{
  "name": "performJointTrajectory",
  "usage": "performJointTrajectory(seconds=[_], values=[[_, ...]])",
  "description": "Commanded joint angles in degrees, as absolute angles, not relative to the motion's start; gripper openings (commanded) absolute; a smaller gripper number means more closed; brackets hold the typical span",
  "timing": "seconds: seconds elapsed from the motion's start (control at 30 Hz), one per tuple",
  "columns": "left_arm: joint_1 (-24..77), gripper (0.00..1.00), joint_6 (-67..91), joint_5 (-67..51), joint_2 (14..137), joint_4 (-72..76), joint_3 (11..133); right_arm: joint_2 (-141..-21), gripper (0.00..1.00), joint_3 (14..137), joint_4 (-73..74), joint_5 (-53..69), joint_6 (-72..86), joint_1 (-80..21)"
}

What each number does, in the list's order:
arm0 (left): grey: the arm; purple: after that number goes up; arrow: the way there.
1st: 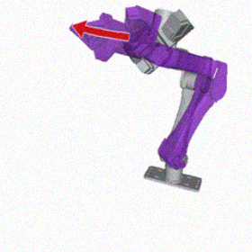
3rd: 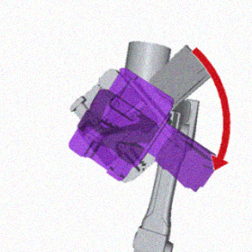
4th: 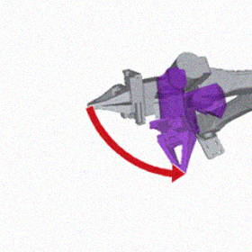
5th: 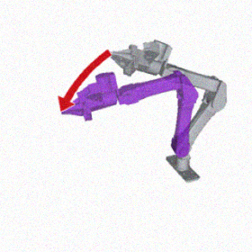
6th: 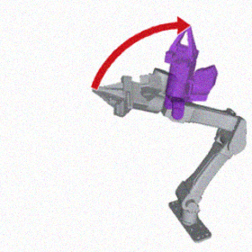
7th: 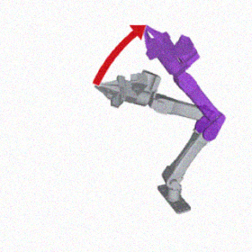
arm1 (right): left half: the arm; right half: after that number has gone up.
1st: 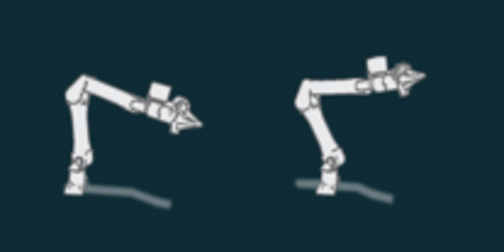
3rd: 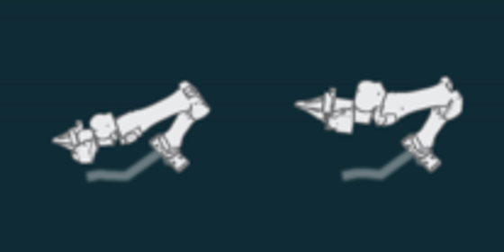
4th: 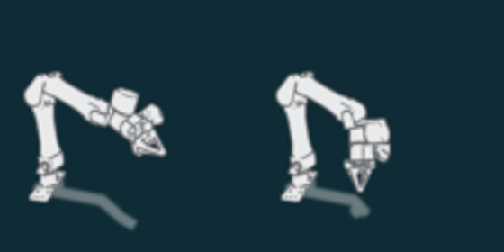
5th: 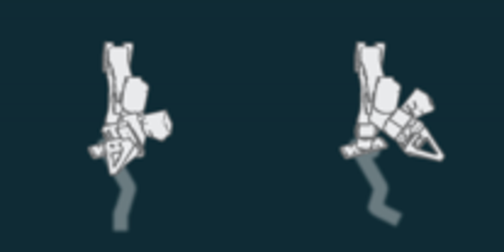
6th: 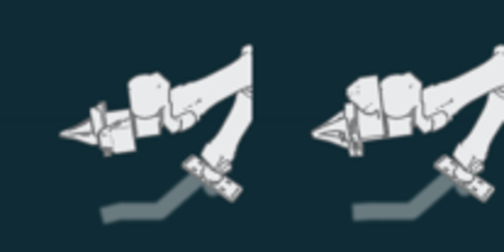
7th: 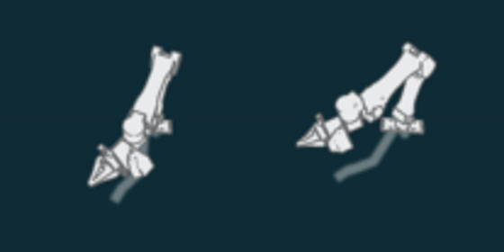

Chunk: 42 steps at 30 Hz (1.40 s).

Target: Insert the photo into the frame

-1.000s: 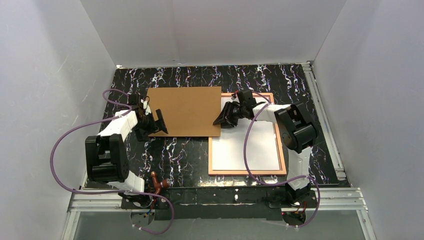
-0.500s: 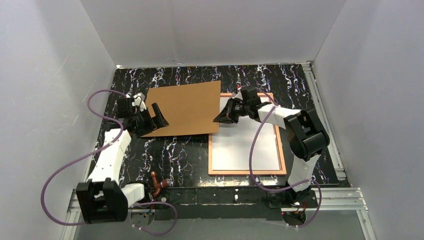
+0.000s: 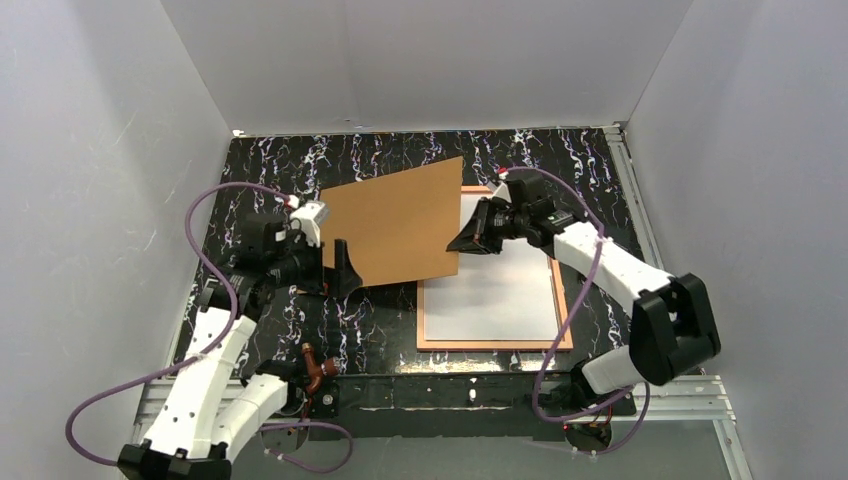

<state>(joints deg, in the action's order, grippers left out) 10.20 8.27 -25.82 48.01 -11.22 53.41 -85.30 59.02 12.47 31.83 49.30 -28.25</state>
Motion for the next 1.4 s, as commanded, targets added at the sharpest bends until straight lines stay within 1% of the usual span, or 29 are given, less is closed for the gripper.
performJointTrajectory(seconds=[0.0,0.13,0.27,0.5,0.6,0.83,0.9,1.07,1.23,1.37], values=[[18.16,0.97,0.25,-21.11,46.61,-18.39,53.61,-78.04,0.01,57.1,19.45,29.25,49.49,-28.3],[27.08,0.97,-2.81,-15.19,47.4,-17.94,54.12,-73.55,0.01,55.99,21.13,27.78,54.01,-28.35],[36.2,0.96,-5.55,-6.78,49.36,-16.46,55.14,-71.33,0.01,55.8,21.49,27.49,57.82,-28.3],[52.95,0.95,-10.57,13.32,53.64,-5.8,53.1,-70.38,0.01,56.56,22.9,27.02,60.67,-28.39],[58.25,0.94,-13.18,18.66,56.17,-0.86,52.1,-70.1,0.01,56.6,23.21,26.89,61.3,-28.44],[66.24,0.92,-17.01,25.86,64.0,7.62,52.01,-69.65,0.01,56.46,22.93,27.31,62.09,-28.4],[68.53,0.91,-18.27,29.49,66.22,9.99,51.98,-69.6,0.01,56.46,22.81,27.56,62.3,-28.4],[71.5,0.86,-20.21,38.81,70.67,15.76,51.81,-69.26,0.01,56.04,22.22,27.91,62.56,-28.41],[72.84,0.8,-21.48,44.12,74.04,19.05,50.98,-69.17,0.01,55.59,21.59,28.62,62.64,-28.39],[73.12,0.67,-21.94,47.53,75.69,20.57,50.65,-69.15,0.01,55.24,21.0,29.46,62.37,-28.39]])
